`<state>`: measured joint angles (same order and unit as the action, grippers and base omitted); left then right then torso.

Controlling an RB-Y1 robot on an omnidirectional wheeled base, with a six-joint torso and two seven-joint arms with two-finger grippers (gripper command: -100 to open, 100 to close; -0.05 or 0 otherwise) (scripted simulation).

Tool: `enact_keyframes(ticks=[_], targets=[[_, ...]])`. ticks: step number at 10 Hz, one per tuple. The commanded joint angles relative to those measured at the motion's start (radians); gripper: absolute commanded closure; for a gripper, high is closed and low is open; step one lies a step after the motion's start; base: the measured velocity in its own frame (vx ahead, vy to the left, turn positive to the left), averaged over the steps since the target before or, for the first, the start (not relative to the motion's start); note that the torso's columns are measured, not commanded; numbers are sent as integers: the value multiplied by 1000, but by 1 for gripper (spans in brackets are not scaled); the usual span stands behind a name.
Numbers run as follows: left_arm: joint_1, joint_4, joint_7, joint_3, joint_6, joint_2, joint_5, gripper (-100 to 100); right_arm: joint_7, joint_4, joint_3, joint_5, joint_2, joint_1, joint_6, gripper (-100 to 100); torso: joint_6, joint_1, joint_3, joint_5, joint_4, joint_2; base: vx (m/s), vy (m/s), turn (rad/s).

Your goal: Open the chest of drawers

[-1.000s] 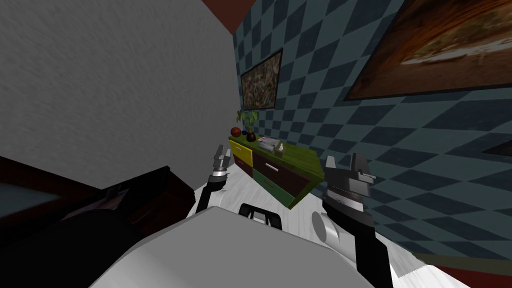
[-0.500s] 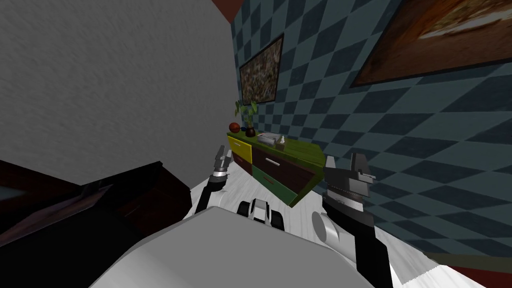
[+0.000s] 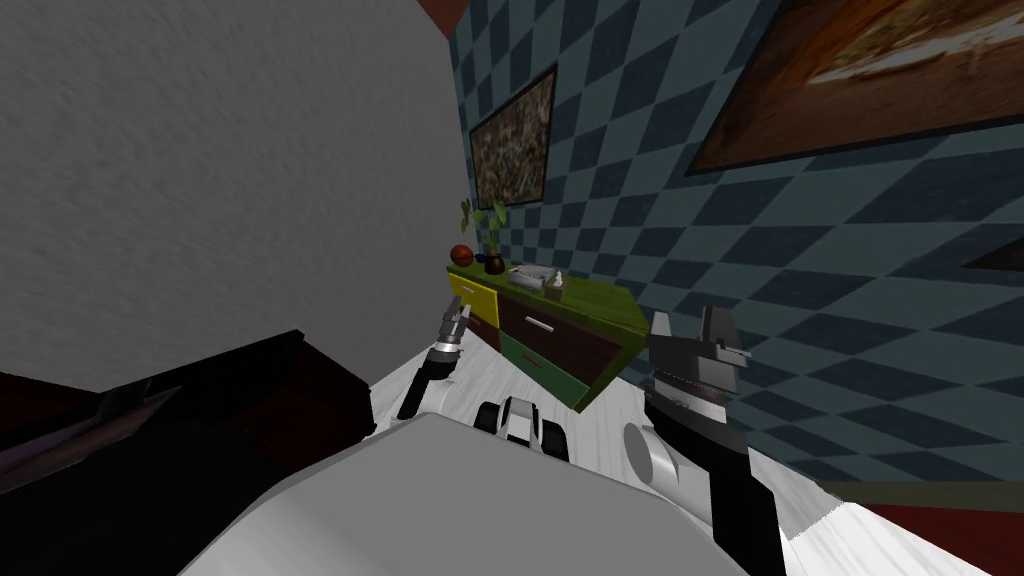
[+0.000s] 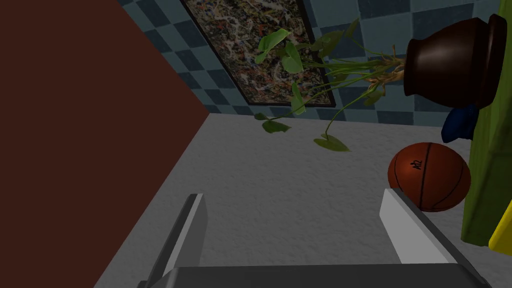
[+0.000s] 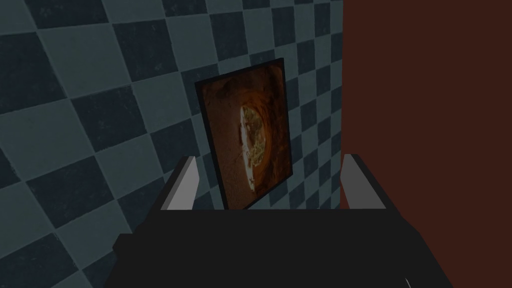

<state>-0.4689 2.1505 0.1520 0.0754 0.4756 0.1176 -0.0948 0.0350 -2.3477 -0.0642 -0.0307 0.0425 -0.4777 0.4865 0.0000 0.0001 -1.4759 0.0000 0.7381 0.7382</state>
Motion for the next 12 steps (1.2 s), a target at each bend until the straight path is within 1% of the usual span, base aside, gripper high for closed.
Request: enact_keyframes(ticks=[1,5,6,9,10,12], targets=[[21,-62,16,16,-35,18,-25,-100,0,0,0,0,0,0,0,0,0,-1,0,0,0,0,52,-44,-121],[49,-133,33,36,-70,16,-49,-100,0,0,0,0,0,0,0,0,0,1,0,0,0,0,35,-26,-71],[62,-166,41,44,-86,12,-60,-100,0,0,0,0,0,0,0,0,0,0,0,0,0,0,38,-25,-119],[79,-211,53,56,-108,10,-75,-100,0,0,0,0,0,0,0,0,0,-1,0,0,0,0,38,-32,-72],[90,-239,60,64,-122,11,-85,-100,0,0,0,0,0,0,0,0,0,0,0,0,0,0,36,-34,-96],[102,-269,67,72,-136,16,-95,-100,0,0,0,0,0,0,0,0,0,0,0,0,0,0,33,-21,-74]])
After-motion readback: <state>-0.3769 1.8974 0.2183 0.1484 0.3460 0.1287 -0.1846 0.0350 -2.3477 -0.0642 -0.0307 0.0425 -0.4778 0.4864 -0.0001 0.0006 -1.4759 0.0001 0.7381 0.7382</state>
